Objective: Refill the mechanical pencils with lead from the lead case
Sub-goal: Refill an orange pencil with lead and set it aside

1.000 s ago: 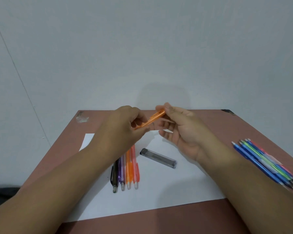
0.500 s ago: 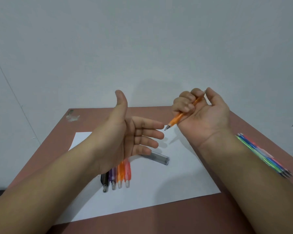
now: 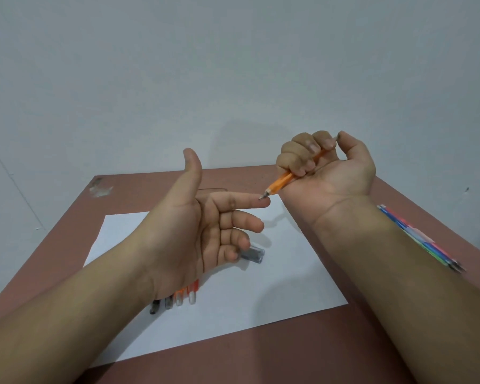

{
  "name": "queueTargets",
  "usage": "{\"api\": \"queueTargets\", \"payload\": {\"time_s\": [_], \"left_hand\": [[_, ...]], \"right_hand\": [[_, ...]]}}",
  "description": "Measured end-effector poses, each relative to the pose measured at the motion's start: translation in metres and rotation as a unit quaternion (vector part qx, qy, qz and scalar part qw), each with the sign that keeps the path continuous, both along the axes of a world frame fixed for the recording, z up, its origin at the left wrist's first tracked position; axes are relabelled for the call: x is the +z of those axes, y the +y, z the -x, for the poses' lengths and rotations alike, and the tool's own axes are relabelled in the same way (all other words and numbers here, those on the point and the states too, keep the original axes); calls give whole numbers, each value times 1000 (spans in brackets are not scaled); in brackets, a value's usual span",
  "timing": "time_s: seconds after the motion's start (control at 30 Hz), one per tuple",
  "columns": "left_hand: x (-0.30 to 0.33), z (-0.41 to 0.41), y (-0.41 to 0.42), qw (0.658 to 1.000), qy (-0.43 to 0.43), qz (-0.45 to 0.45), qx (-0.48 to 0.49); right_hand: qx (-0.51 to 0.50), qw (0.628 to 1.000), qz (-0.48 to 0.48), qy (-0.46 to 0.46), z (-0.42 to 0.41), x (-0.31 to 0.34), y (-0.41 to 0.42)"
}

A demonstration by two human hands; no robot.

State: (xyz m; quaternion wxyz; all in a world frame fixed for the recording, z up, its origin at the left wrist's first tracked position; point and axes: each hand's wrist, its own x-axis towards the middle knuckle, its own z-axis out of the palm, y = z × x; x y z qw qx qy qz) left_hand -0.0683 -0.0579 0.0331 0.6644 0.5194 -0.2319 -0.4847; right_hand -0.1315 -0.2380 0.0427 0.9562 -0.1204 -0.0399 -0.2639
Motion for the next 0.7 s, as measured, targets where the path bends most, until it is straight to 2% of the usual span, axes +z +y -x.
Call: {"api": "queueTargets", "payload": {"time_s": [0.7], "left_hand": [[0,-2,1,1000,0,4,2]], "right_hand": [[-19,1000,-7,5,1,1,-2]]}}
